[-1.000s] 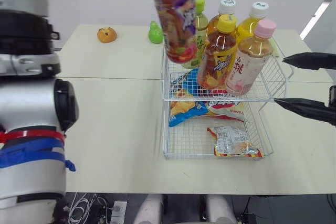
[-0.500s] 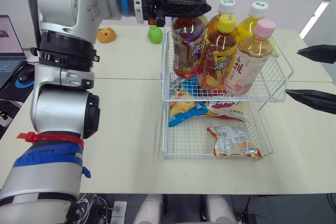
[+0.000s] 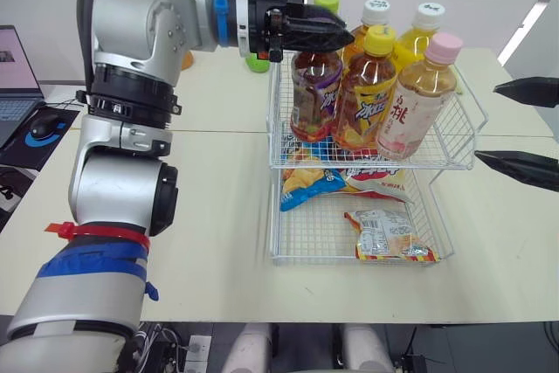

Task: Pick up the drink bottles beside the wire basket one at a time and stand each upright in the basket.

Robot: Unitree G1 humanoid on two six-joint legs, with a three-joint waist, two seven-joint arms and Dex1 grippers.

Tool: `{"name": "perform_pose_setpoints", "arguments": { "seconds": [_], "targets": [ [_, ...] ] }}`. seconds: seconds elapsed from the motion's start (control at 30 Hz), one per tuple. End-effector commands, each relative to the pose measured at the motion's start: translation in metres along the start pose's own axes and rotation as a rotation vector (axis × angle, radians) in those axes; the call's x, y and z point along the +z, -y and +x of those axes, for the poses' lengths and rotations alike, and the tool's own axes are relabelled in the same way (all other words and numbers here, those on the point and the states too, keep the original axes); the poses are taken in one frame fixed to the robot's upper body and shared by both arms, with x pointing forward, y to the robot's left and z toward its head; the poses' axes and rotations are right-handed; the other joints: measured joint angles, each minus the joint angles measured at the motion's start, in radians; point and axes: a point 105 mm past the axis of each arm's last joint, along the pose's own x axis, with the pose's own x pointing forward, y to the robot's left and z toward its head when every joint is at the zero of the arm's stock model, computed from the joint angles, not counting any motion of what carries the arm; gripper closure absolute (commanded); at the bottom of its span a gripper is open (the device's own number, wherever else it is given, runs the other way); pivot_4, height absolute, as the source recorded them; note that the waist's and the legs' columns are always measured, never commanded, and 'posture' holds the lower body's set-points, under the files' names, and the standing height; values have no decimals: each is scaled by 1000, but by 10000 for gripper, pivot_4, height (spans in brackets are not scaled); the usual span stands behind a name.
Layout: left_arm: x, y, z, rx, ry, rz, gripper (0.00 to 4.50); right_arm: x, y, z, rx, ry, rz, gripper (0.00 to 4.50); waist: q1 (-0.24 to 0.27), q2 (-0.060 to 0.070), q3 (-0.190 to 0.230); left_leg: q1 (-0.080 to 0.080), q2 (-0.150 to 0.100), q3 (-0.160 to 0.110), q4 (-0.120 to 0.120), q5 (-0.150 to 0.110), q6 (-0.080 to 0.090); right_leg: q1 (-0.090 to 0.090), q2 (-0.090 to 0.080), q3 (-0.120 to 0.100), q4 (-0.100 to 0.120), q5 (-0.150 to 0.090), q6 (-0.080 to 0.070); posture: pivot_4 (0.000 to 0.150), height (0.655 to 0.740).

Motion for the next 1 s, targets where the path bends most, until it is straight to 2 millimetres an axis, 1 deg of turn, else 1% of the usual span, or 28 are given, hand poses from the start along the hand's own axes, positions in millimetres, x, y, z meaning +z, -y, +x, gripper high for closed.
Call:
{"name": "perform_pose_setpoints", "arguments": {
  "seconds": [0.03,0.1,0.13,0.27,0.37,0.5,0.6,0.7,0.8,0.87,0.93,1.0],
  "targets": [
    [14,6,-5,-19,32,51,8365,9,1,-4,-21,5,-50,0,0,0,0,0,0,0,0,0,0,0,0,0,0,0,0,1500,7400],
    [16,7,-7,-27,35,49,2018,9,1,-4,-21,4,-51,0,0,0,0,0,0,0,0,0,0,0,0,0,0,0,0,1500,7400],
    [18,9,-10,-33,39,52,403,9,1,-4,-20,3,-51,0,-1,0,0,0,0,0,0,0,0,0,0,0,0,0,0,1500,7400],
    [31,14,-19,-45,66,66,403,10,2,-5,-23,1,-54,0,-2,0,0,0,0,0,0,0,0,0,0,0,0,0,0,1500,7400],
    [43,17,-33,-35,97,82,403,11,3,-6,-30,-1,-59,0,-2,0,0,0,0,0,0,0,0,0,0,0,0,0,0,1500,7400],
    [62,13,-56,62,147,109,403,13,7,-8,-45,7,-72,0,-2,0,0,0,0,0,0,0,0,0,0,0,0,0,0,1500,7400],
    [65,10,-78,159,125,163,403,17,11,-10,-61,24,-76,0,-3,0,0,1,0,0,0,0,0,0,0,0,0,0,0,1500,7400],
    [62,4,-101,298,78,234,403,21,17,-15,-94,43,-81,0,-3,0,0,1,0,0,0,0,0,0,0,0,0,0,0,1500,7400],
    [56,-9,-136,508,56,299,403,21,29,-23,-162,54,-83,0,-2,0,0,1,0,0,0,0,0,0,0,1,0,0,0,1500,7400],
    [44,-14,-159,635,11,336,403,18,37,-32,-209,43,-80,0,-3,1,0,1,0,0,0,0,0,0,0,1,1,0,0,1500,7400],
    [28,-19,-180,750,-45,308,403,15,45,-40,-253,30,-88,0,-3,1,-1,2,0,1,0,0,0,0,0,2,1,0,0,1500,7400],
    [11,-18,-200,822,-91,303,403,12,54,-48,-299,24,-98,0,-2,1,-1,2,0,1,0,0,0,0,0,2,1,0,0,1500,7400]
  ]
}}
